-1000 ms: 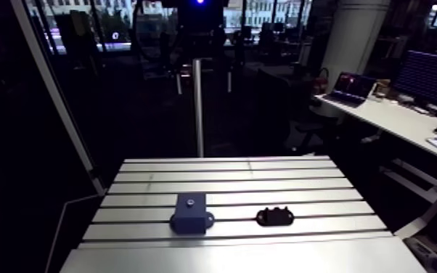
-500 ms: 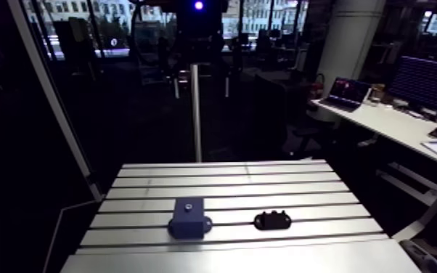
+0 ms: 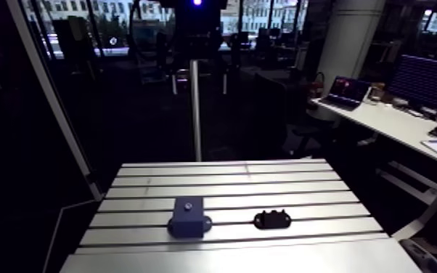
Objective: Pick up the M10 bolt and insert it into the hole until fully seated.
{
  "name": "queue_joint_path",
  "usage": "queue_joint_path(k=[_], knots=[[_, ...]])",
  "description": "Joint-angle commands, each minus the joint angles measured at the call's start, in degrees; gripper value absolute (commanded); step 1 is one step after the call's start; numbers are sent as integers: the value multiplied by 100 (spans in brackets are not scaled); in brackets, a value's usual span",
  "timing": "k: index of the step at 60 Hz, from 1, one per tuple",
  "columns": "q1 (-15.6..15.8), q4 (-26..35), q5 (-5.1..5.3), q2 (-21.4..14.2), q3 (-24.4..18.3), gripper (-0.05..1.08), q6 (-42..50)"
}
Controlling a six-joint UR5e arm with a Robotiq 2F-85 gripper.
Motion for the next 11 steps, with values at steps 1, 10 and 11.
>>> queue_joint_path(k=[1, 10, 11], knots=[[0, -13, 6, 16, 42, 1, 1], [-8, -20, 6, 33, 58, 1, 0], [-16, -21, 6, 34, 67, 1, 0]])
